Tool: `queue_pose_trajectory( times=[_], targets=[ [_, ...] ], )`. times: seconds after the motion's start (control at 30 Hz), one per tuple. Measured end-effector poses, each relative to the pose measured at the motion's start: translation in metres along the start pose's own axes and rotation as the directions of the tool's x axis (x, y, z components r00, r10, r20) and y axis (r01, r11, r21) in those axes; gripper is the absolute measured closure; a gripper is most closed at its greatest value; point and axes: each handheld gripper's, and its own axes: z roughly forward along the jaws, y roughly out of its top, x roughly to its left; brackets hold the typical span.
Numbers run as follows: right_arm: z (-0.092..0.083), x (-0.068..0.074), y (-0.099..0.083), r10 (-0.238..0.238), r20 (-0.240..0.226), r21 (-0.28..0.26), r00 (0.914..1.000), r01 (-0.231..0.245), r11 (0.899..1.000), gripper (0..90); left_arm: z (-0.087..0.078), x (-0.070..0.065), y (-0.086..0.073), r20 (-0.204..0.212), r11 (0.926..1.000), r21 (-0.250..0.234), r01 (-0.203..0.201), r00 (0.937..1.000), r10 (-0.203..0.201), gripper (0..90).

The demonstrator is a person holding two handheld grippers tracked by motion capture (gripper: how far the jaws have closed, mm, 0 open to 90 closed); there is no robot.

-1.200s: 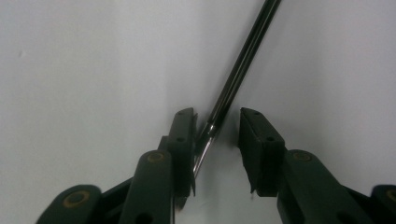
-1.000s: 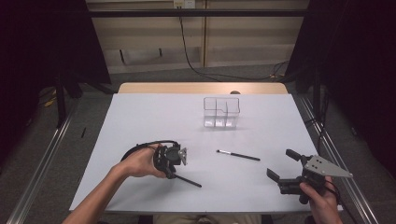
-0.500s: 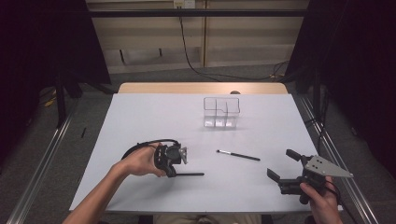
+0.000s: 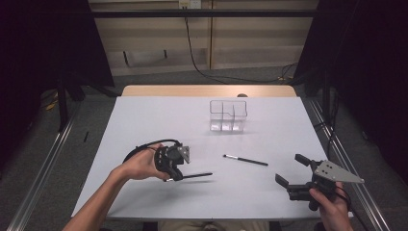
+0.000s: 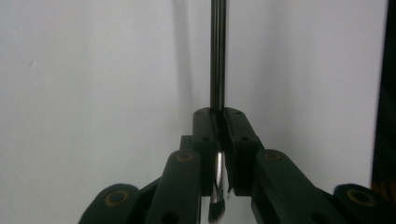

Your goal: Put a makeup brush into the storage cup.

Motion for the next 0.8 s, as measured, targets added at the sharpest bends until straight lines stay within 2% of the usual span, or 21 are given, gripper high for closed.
queue_pose_trajectory(
  times=[0.2,0.33,0.4,0.6,0.7,0.8],
  targets=[
    [0.001,0.0,0.0,-0.005,-0.001,0.002,1.0,0.005,1.0,0.0,-0.011,0.0,-0.005,0.015,0.9967,-0.07,0.042,0.999,-0.041,84.1],
    [0.0,0.0,0.0,-0.007,0.0,0.001,1.0,0.007,1.0,0.0,-0.017,0.001,-0.007,0.017,0.9906,-0.119,0.067,0.9977,-0.066,84.1],
    [0.0,0.0,0.0,-0.007,0.001,0.001,1.0,0.007,1.0,0.0,-0.02,0.002,-0.009,0.019,0.9823,-0.166,0.086,0.9963,-0.084,84.1],
    [0.0,0.0,0.0,-0.004,0.0,0.0,1.0,0.004,1.0,0.0,-0.025,0.001,-0.013,0.008,0.9669,-0.237,0.094,0.9954,-0.095,84.1],
    [0.0,0.0,0.0,-0.006,0.001,0.002,1.0,0.006,1.0,0.0,-0.028,0.0,-0.015,0.001,0.9529,-0.287,0.099,0.9947,-0.103,84.1],
    [0.001,0.0,0.0,-0.006,0.001,0.002,1.0,0.006,1.0,0.0,-0.031,0.0,-0.018,-0.003,0.936,-0.329,0.124,0.9911,-0.133,84.0]
  ],
)
